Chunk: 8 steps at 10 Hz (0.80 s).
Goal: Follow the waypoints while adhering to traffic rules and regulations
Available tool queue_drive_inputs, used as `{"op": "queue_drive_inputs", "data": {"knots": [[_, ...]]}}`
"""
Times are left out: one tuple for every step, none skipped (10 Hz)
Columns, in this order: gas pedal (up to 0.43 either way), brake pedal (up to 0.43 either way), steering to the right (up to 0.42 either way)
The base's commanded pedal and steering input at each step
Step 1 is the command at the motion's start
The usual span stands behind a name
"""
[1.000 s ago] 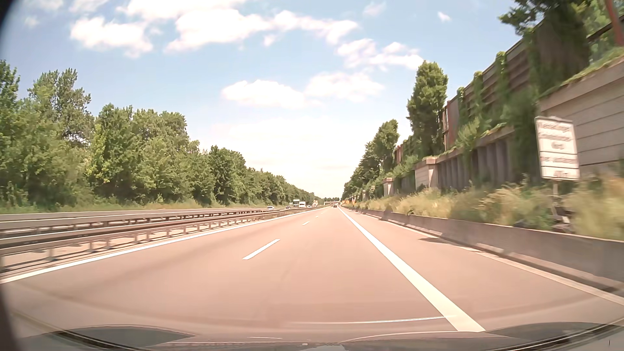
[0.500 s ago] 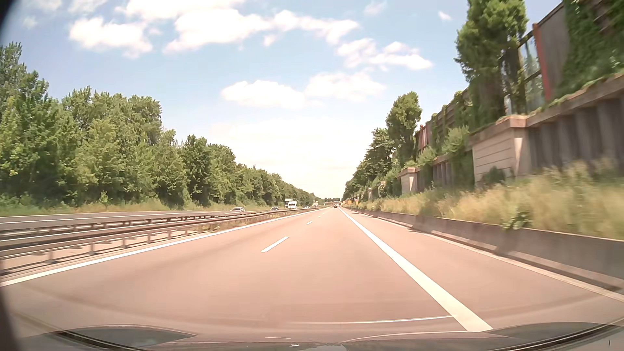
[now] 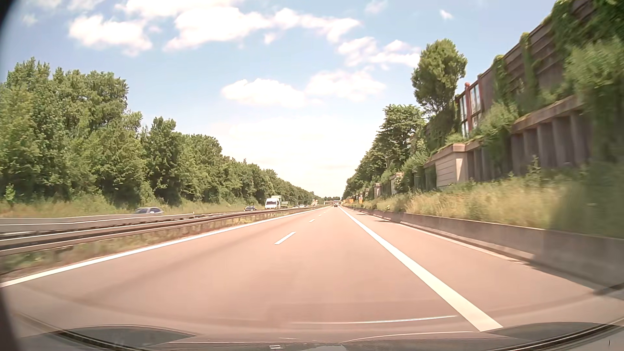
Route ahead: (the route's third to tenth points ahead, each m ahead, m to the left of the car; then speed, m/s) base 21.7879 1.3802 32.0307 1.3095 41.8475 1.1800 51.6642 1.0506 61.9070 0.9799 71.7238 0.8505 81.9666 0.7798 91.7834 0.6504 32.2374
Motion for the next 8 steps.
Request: {"op": "queue_drive_inputs", "data": {"knots": [[0.248,0.012,0.001],[0.248,0.012,0.001],[0.248,0.012,0.001],[0.248,0.012,0.001],[0.248,0.012,0.001],[0.248,0.012,0.001],[0.248,0.012,0.003],[0.248,0.006,0.003]]}}
